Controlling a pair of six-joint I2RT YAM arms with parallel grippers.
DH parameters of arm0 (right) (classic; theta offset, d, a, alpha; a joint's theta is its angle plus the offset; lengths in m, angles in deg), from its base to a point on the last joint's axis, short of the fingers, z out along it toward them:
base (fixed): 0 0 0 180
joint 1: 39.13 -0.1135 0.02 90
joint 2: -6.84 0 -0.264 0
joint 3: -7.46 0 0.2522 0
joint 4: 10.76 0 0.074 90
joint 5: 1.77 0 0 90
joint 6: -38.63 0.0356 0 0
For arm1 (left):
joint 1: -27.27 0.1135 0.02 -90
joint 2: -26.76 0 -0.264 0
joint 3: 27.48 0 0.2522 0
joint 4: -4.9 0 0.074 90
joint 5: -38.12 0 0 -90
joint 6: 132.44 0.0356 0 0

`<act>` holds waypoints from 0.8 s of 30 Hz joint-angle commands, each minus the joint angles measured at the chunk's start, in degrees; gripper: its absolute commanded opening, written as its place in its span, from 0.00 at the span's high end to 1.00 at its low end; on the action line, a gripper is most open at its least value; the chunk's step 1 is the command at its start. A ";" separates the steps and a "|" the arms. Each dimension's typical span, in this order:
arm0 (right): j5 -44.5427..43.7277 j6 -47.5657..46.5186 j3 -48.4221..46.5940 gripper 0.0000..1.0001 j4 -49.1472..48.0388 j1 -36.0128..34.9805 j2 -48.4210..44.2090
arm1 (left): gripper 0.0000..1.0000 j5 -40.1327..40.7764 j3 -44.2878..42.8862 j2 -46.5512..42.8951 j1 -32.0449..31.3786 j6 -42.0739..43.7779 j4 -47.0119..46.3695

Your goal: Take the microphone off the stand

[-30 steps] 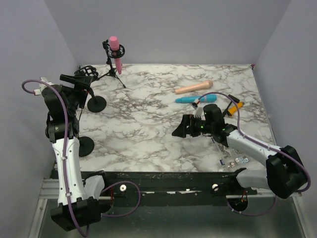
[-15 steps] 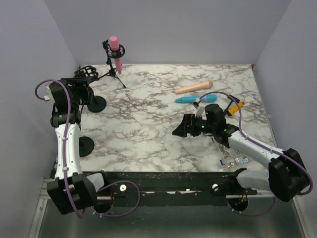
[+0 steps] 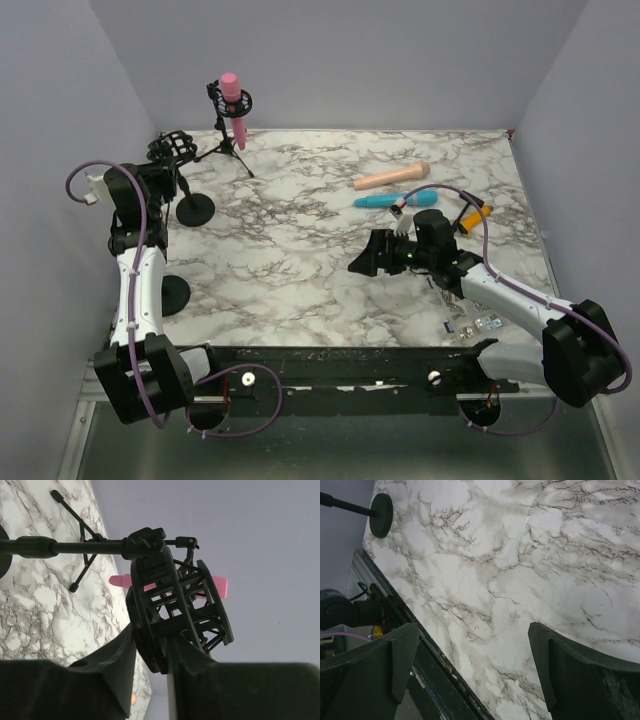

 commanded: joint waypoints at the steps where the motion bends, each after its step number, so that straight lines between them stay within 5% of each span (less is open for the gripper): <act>1: -1.09 -1.32 0.50 0.00 -0.24 0.03 0.13 | 0.86 0.00 1.28 1.09 0.23 0.66 -6.63; 3: -1.31 -1.40 0.48 0.00 -0.24 0.06 0.23 | 1.00 -1.52 0.52 1.60 0.23 1.22 -6.94; 10: -2.06 -1.57 0.48 0.00 0.02 0.03 0.07 | 1.00 -8.82 -1.89 -1.08 -1.30 6.79 -3.90; 18: -2.15 -1.45 0.71 0.00 -0.24 0.09 0.37 | 1.00 -25.92 -2.07 -5.93 -4.19 12.84 0.95; 24: -2.21 -0.78 2.38 0.00 -2.68 0.03 -0.38 | 1.00 -30.78 -5.91 -7.15 -10.60 28.63 11.41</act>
